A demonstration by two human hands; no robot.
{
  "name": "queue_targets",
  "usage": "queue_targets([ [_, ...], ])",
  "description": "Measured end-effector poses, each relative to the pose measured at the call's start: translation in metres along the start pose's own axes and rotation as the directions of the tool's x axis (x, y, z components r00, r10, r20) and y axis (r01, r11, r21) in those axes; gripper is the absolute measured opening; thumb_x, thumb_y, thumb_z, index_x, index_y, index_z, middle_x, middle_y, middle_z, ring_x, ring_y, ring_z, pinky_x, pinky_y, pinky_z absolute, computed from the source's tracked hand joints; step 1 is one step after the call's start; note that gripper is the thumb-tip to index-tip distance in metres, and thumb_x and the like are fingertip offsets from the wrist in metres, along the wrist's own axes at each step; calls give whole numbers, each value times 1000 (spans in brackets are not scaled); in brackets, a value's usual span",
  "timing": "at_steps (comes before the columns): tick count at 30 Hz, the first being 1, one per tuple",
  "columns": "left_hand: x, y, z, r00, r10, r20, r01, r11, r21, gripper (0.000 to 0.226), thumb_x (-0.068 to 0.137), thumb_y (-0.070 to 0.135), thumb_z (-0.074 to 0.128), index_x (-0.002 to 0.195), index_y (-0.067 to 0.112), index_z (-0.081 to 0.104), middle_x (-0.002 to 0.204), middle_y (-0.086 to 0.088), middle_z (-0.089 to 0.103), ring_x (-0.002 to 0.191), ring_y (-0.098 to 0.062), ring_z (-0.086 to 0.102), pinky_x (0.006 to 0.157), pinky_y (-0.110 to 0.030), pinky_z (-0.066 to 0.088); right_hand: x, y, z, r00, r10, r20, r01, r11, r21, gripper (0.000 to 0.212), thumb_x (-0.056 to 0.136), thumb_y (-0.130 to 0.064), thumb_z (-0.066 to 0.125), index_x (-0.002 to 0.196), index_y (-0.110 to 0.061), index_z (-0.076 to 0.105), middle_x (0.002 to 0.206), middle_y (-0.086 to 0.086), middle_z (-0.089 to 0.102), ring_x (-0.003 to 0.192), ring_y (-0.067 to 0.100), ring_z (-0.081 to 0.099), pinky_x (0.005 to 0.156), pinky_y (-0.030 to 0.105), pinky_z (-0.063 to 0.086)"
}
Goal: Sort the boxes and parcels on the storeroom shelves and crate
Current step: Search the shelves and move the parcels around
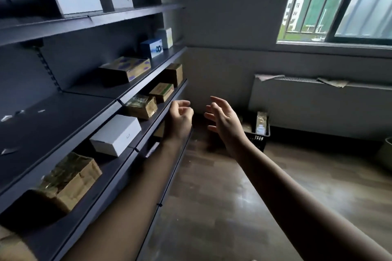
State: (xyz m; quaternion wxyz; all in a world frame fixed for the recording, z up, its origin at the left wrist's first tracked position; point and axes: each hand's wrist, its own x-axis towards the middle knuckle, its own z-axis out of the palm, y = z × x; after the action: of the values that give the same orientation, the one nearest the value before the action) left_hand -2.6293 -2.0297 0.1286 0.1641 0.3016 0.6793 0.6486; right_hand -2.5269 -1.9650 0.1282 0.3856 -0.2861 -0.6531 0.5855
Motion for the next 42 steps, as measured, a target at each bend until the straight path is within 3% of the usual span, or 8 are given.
queue_targets([
  [5, 78, -9, 82, 998, -54, -38, 54, 999, 1, 15, 94, 10, 48, 108, 12, 55, 93, -1, 56, 77, -12, 55, 68, -31, 49, 108, 31, -63, 999, 39, 34, -39, 999, -3, 33, 104, -24, 40, 134, -17, 50, 122, 11, 62, 103, 19, 63, 87, 34, 50],
  [10, 153, -12, 147, 991, -71, -118, 73, 997, 17, 14, 93, 11, 50, 106, 14, 55, 95, -2, 57, 80, -14, 56, 71, -34, 50, 214, 46, -106, 992, 50, 112, -46, 998, -32, 31, 103, -25, 42, 133, -20, 50, 115, 5, 63, 89, 5, 62, 85, 34, 51],
  [15, 231, -16, 194, 977, -83, -198, 81, 997, -16, 12, 92, 11, 52, 103, 13, 56, 84, 2, 56, 80, -15, 55, 70, -35, 50, 305, 57, -125, 986, 70, 152, -68, 997, -21, 32, 104, -26, 42, 133, -19, 51, 118, 6, 62, 102, 17, 63, 89, 39, 51],
  [18, 281, -29, 214, 967, -94, -235, 86, 995, -43, 12, 92, 8, 50, 96, 18, 55, 82, 1, 57, 81, -14, 55, 69, -34, 50, 354, 68, -128, 980, 71, 185, -69, 997, -19, 33, 104, -26, 43, 135, -18, 50, 113, 4, 62, 97, 13, 63, 90, 35, 50],
  [27, 457, -94, 236, 928, -138, -346, 100, 987, -127, 14, 95, 9, 48, 106, 14, 55, 86, 2, 58, 82, -14, 56, 64, -27, 50, 537, 124, -100, 967, 83, 242, -64, 994, -83, 29, 103, -27, 43, 131, -23, 52, 113, 0, 62, 90, 3, 62, 75, 29, 50],
  [31, 546, -129, 230, 883, -225, -412, 164, 970, -178, 13, 96, 11, 48, 107, 16, 54, 89, 2, 58, 86, -15, 58, 68, -29, 52, 621, 145, -78, 954, 128, 273, -101, 988, -113, 25, 103, -29, 43, 126, -28, 52, 116, 1, 63, 96, 9, 63, 68, 25, 49],
  [37, 623, -173, 235, 836, -313, -450, 252, 949, -191, 14, 96, 10, 47, 107, 14, 56, 89, 0, 59, 77, -12, 57, 72, -33, 52, 716, 188, -38, 924, 188, 334, -135, 975, -175, 32, 103, -31, 44, 133, -22, 51, 124, 3, 62, 102, 12, 64, 73, 29, 54],
  [42, 664, -210, 235, 791, -376, -482, 325, 926, -189, 22, 98, 11, 47, 118, 12, 56, 109, -6, 58, 97, -19, 59, 79, -33, 54, 775, 227, -7, 895, 233, 380, -134, 954, -269, 38, 101, -28, 48, 137, -16, 51, 129, 5, 61, 109, 15, 62, 85, 38, 57],
])
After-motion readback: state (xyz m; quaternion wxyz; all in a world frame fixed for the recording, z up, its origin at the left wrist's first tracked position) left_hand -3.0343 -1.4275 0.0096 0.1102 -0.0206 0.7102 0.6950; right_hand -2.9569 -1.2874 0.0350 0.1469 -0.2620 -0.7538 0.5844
